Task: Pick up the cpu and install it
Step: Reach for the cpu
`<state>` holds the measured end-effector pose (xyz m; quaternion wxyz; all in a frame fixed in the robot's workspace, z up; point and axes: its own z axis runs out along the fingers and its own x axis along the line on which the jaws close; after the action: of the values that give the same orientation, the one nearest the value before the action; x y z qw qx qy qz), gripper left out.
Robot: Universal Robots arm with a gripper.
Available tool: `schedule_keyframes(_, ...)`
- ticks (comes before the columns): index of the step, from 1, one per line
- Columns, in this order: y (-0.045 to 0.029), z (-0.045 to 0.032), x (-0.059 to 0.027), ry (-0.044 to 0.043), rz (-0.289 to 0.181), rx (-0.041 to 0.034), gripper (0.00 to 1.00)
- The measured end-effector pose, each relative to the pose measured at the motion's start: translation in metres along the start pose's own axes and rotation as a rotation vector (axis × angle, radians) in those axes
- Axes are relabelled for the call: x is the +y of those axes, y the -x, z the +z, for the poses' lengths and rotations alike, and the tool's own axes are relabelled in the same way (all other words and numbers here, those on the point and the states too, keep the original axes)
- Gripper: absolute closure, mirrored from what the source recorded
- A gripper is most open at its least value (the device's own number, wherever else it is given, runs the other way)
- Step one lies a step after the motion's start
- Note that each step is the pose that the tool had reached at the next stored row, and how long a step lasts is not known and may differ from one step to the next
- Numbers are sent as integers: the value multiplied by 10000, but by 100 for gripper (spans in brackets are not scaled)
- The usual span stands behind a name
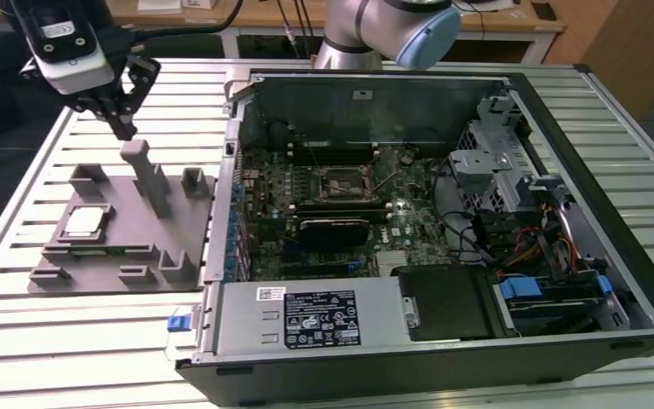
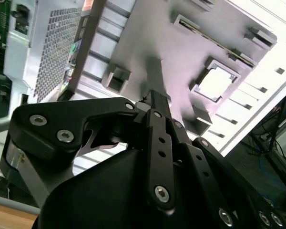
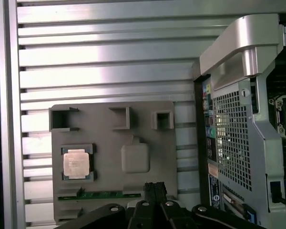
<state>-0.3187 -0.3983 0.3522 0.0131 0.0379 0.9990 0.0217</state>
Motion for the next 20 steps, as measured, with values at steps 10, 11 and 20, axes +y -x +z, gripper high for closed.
schedule_keyframes(10, -292, 93, -26, 0, 0, 0, 89)
schedule_keyframes(11, -323, 103, -29, 0, 0, 0, 89)
schedule_keyframes(20, -590, 200, -49, -1, 0, 1, 89)
